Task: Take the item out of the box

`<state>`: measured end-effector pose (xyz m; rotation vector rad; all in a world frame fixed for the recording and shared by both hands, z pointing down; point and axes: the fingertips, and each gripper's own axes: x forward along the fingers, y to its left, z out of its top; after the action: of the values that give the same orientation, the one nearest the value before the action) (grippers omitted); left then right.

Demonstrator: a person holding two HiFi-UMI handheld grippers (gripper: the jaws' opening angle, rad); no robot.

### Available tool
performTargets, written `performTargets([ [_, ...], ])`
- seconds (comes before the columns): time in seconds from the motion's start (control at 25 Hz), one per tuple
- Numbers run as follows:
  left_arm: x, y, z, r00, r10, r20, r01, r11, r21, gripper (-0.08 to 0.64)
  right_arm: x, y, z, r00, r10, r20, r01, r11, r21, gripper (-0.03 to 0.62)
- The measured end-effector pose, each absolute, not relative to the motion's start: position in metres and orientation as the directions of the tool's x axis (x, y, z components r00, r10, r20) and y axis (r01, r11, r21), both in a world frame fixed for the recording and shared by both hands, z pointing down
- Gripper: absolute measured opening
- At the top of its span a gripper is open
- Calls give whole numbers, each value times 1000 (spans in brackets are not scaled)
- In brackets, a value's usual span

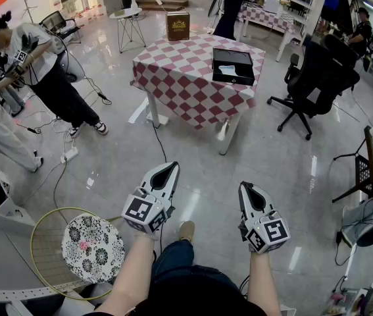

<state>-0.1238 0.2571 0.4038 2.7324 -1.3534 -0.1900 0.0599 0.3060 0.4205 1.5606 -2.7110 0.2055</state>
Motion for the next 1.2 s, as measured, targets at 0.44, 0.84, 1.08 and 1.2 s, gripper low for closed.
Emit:
performTargets([
  [0.44,-112,151,408,628,-776,-63,-762,-629,155,9,62,210,423,-476,-875,82,-878,468,-106,5],
  [0.84,-107,75,421,669,-741,-55,-726,-667,169,9,58,147,433,-423,-899,111,-905,413,-96,5],
  [1.08,-105,55,425,685,-726,-54,-710,-683,173,9,57,127,438,-405,-909,98,-912,394,-114,5],
  [1.2,-103,46,422,689,-722,-58,-706,-687,170,9,57,117,433,-403,-912,81,-912,393,-117,5],
])
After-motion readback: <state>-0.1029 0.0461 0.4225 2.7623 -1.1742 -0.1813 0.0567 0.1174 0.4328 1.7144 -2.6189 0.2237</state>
